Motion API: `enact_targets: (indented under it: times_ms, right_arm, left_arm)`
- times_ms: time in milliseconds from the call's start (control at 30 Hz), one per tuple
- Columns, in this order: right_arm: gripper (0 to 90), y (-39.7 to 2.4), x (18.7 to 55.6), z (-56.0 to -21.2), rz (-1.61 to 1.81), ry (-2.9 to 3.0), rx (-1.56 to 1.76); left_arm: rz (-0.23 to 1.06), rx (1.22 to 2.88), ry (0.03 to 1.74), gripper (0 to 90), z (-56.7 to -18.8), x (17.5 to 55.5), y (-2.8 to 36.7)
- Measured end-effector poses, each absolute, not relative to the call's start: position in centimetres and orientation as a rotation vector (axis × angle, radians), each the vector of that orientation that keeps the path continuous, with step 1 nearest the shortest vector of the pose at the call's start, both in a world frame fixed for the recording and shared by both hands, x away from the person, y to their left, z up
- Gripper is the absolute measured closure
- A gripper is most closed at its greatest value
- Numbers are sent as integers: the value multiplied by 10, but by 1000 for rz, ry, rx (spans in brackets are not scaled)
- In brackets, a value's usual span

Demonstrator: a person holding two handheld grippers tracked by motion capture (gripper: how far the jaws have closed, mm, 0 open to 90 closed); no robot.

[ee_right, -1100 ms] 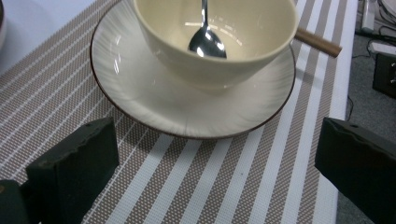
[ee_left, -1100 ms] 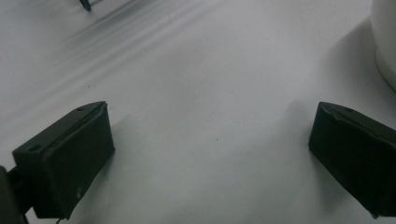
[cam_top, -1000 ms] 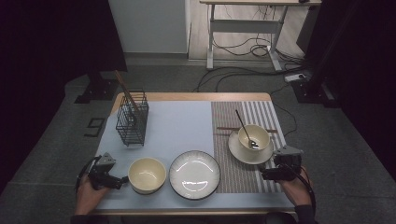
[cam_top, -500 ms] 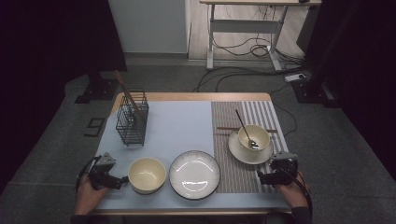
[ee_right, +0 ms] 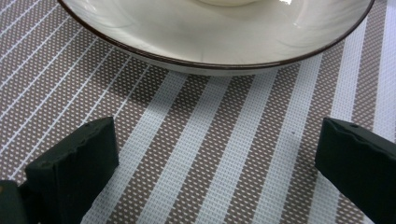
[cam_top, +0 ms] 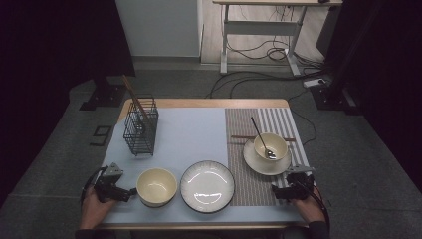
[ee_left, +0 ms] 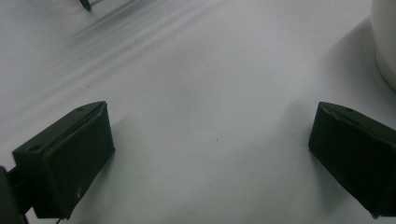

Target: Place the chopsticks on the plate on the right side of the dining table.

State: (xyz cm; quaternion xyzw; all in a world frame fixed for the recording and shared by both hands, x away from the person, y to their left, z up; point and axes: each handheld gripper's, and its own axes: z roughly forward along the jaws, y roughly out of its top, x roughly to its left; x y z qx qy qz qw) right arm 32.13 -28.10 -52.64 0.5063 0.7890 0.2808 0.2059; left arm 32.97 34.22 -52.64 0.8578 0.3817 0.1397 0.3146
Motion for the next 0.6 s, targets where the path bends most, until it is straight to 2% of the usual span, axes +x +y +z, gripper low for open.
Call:
enact_targets:
  times_ms: [600]
  right_arm:
    - [0,-285,316,-535,890,2126,1417]
  left_arm:
    - [366,2258,1008,0,-526,330,342]
